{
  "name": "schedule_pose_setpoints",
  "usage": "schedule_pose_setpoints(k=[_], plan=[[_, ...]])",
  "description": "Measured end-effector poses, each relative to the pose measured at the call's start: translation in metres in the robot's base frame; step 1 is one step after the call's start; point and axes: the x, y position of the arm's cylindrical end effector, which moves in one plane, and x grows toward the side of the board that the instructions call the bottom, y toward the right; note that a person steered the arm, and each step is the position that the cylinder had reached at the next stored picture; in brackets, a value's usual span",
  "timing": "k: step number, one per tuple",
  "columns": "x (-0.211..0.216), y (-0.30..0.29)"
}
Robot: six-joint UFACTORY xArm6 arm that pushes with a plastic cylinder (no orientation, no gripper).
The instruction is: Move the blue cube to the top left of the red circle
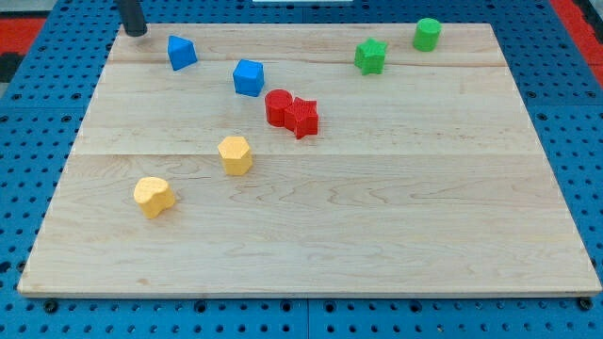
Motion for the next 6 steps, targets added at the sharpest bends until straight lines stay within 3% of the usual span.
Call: schedule_pose_setpoints(k=[1,2,3,4,6], plan=[[0.045,0.09],[0.064,0.141],[0.013,0.099],[0.01,0.155],[0.079,0.18]])
